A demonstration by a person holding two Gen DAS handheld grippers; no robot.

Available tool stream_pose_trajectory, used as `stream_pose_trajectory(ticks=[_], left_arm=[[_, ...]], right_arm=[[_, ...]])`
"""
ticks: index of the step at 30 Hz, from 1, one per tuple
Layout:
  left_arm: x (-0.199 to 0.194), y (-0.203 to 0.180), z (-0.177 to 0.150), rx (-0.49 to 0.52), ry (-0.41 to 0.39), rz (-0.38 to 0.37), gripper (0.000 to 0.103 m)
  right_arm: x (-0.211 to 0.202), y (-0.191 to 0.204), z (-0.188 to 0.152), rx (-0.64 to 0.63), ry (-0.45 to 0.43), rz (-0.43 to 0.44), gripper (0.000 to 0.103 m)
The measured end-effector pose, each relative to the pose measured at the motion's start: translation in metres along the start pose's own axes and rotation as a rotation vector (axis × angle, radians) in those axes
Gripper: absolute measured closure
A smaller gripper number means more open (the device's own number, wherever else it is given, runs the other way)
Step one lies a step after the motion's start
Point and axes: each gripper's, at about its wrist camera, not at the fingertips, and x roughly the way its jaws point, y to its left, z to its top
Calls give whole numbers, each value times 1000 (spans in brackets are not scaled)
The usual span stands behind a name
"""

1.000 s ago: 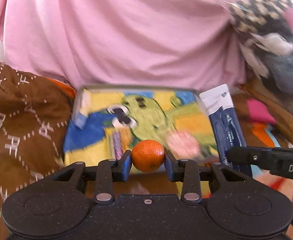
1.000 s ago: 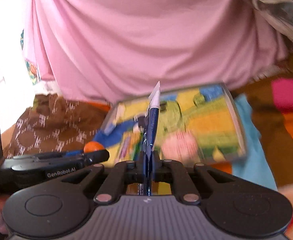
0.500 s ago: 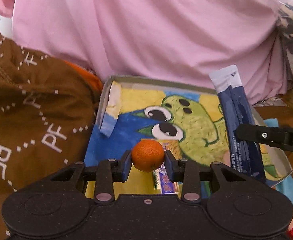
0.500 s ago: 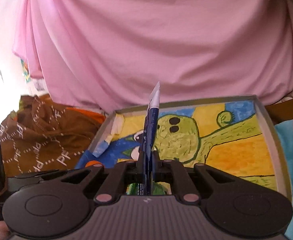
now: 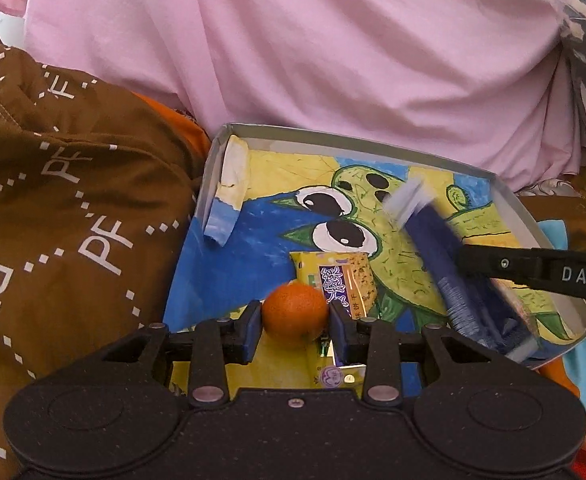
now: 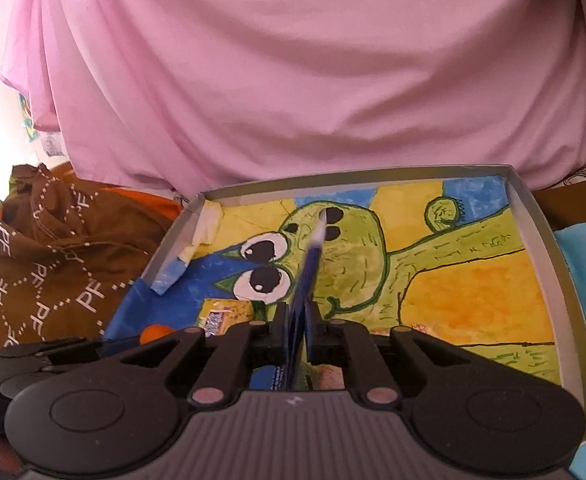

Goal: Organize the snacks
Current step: 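Carry the orange with left tool while right tool carries the blue packet into the tray, then open left tool releasing the orange while right tool releases the blue packet in the tray, then withdraw both tools from the tray back over the remaining snacks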

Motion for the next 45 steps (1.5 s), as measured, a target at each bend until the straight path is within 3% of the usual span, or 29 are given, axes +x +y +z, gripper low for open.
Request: stream_pose_trajectory(ticks=[6,8,15,17,22,31,45], left_arm=[[-6,2,0,-11,-3,8,54],[-9,0,1,-4,-14,9,49],[-23,-8,3,-7,-43,-17,34],[-29,-9,3,-8,-48,-19,28],[-44,-11,2,-3,-60,-15,12],[-76,-9,-7,-36,-80,3,1],[-137,-10,-38,-61,-89,32,1]], right_arm=[[-2,-3,-2,-1,13,-32,82],[-7,-6,-3,5,18,-38,68],[-29,-9,-2,-16,-3,-71,45],[-35,-9,-1,-13,-11,-82,33],[-52,-6,-5,-20,-37,-110,18],[-92,-13,-19,15,-85,-139,6],[-158,10,-47,-54,-179,-164,0]])
